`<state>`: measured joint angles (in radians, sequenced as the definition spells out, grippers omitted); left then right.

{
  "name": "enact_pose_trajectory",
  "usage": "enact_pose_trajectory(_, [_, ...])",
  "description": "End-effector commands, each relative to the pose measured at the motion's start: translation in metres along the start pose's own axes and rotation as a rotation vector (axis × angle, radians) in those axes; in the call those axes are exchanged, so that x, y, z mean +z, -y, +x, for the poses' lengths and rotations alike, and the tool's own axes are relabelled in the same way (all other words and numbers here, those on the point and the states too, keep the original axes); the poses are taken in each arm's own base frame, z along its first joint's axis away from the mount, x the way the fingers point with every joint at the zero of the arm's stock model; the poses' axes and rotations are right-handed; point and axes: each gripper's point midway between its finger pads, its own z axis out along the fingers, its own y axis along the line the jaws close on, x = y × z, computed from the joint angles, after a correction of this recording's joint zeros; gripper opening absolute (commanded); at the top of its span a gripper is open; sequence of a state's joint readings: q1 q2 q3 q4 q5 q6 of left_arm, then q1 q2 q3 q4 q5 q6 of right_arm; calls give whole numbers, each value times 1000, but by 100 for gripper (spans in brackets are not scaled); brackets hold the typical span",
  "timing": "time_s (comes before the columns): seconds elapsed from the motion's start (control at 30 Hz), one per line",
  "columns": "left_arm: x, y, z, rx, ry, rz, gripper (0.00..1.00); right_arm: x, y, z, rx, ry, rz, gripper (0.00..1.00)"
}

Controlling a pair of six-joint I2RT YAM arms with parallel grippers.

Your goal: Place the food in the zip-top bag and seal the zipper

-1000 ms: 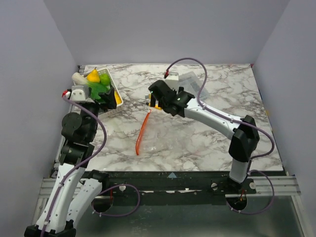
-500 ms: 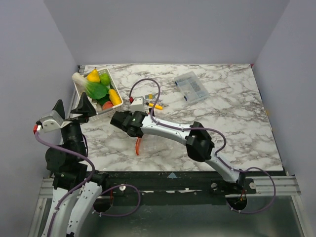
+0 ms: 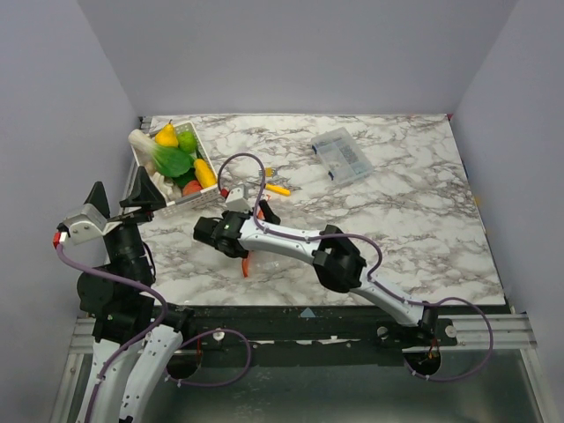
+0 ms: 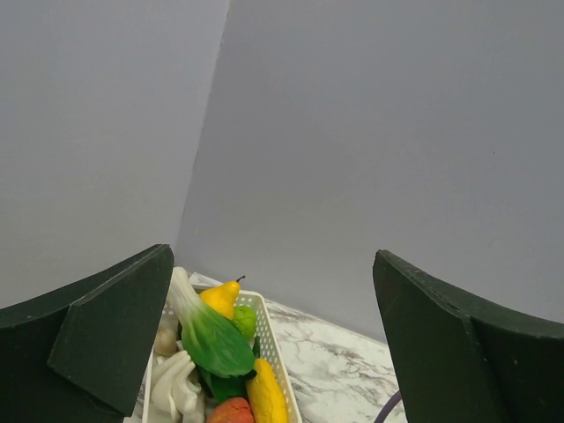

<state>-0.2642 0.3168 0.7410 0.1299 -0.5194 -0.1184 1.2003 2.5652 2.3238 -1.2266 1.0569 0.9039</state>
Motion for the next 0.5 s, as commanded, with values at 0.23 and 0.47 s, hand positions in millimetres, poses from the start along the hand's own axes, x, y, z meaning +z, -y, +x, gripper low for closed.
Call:
enact_pose_trajectory(0.23, [1, 7, 3, -6, -9, 33, 99, -1, -2, -1, -72, 75, 34, 62])
enact_pose_trajectory(0.47, [2, 16, 11, -4, -32, 72, 99, -2, -4, -4, -54, 89, 22, 37])
